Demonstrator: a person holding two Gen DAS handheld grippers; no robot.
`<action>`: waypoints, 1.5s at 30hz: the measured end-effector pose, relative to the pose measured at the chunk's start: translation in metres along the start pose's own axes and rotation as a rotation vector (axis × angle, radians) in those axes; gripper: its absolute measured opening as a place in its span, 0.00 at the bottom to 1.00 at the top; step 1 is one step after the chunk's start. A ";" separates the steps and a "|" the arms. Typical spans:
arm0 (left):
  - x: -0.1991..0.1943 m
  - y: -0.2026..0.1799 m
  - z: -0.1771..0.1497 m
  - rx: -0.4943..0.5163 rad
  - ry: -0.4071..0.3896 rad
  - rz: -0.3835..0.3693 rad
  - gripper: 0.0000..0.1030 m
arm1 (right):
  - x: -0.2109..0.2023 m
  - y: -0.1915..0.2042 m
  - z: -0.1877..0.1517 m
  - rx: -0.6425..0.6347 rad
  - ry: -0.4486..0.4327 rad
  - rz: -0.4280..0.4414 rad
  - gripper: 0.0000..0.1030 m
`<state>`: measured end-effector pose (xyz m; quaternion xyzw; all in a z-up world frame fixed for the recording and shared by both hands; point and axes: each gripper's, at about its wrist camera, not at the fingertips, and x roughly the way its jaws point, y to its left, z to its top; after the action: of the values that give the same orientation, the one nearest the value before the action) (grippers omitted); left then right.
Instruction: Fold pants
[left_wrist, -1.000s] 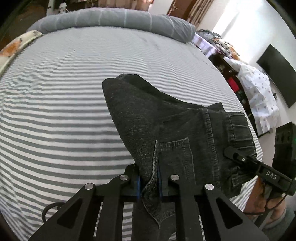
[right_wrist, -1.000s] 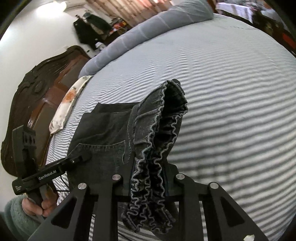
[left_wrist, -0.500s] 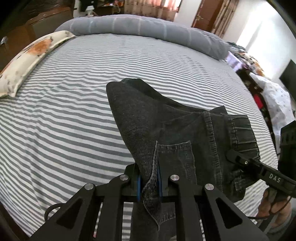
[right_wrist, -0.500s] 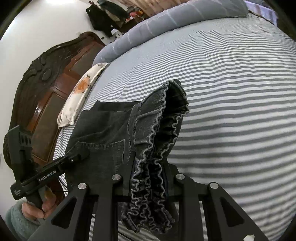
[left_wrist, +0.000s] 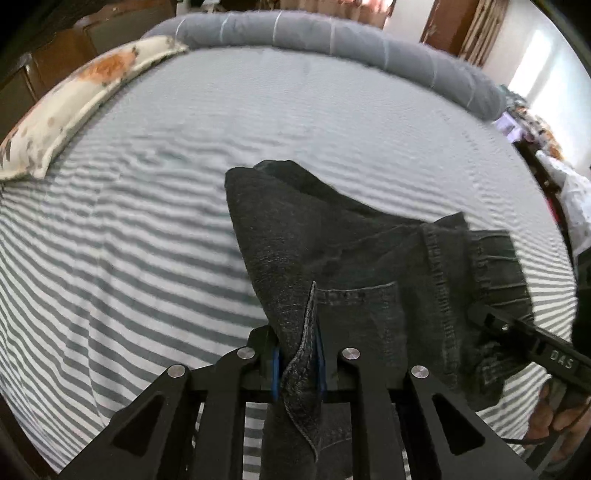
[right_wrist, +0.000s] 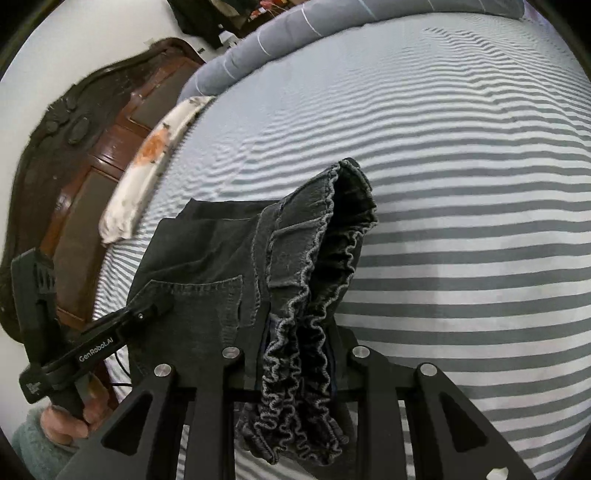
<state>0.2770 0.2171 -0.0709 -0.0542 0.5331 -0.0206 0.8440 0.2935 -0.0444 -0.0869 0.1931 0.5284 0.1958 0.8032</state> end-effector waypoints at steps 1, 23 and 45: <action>0.004 0.002 -0.002 -0.006 0.008 0.024 0.26 | 0.005 0.002 0.000 -0.004 0.002 -0.021 0.31; -0.013 0.002 -0.089 0.024 -0.005 0.143 0.55 | 0.005 0.002 -0.061 -0.077 0.043 -0.218 0.61; -0.116 -0.007 -0.113 0.023 -0.133 0.165 0.74 | -0.077 0.101 -0.103 -0.318 -0.134 -0.338 0.92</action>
<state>0.1254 0.2134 -0.0138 -0.0018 0.4782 0.0468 0.8770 0.1585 0.0122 -0.0126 -0.0146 0.4611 0.1262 0.8782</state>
